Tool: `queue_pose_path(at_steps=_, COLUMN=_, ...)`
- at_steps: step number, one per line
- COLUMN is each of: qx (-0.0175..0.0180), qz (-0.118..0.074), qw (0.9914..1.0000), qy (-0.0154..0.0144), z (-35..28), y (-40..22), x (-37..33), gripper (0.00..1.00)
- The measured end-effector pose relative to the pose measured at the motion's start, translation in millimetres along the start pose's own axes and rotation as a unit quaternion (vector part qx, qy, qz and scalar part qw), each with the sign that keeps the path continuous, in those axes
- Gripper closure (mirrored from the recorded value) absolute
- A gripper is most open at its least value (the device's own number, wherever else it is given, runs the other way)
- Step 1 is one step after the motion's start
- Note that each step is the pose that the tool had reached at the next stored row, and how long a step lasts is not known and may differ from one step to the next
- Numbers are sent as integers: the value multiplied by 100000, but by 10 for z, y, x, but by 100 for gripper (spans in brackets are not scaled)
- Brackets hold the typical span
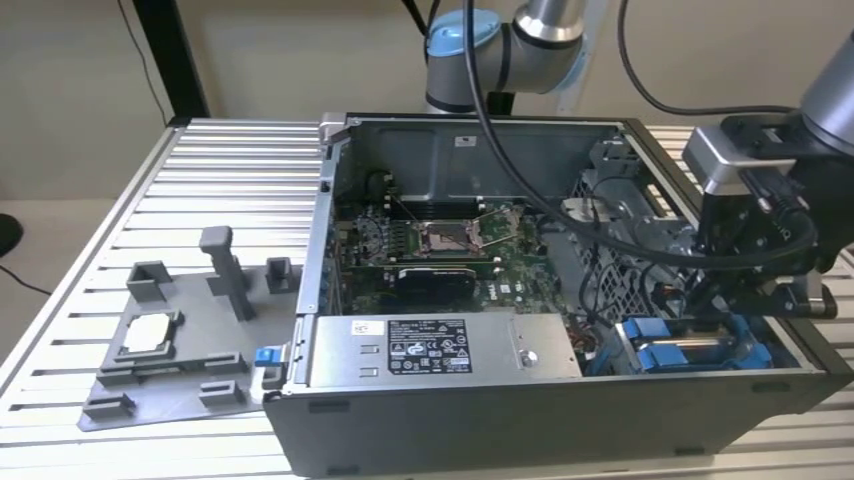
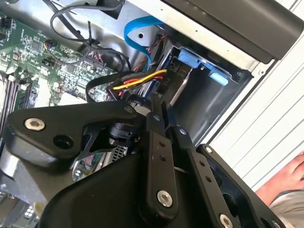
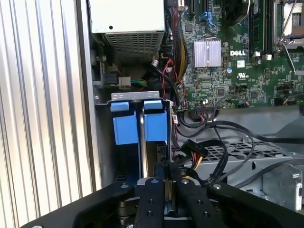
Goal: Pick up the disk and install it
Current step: 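Insert the second disk wire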
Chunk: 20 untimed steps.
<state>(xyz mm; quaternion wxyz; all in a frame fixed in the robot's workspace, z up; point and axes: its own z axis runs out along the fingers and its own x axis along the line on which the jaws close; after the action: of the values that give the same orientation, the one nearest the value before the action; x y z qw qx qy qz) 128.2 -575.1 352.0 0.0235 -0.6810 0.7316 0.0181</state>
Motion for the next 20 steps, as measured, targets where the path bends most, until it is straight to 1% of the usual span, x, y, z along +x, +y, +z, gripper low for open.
queue_pose_path(at_steps=3, qx=45, qz=674, qw=99998, qy=92, z=15, y=-1, x=5, gripper=100)
queue_pose_path(at_steps=8, qx=122, qz=1691, qw=99985, qy=304, z=58, y=0, x=8, gripper=100)
queue_pose_path(at_steps=13, qx=149, qz=2164, qw=99976, qy=320, z=76, y=0, x=9, gripper=100)
queue_pose_path(at_steps=20, qx=156, qz=2287, qw=99973, qy=317, z=86, y=-7, x=9, gripper=100)
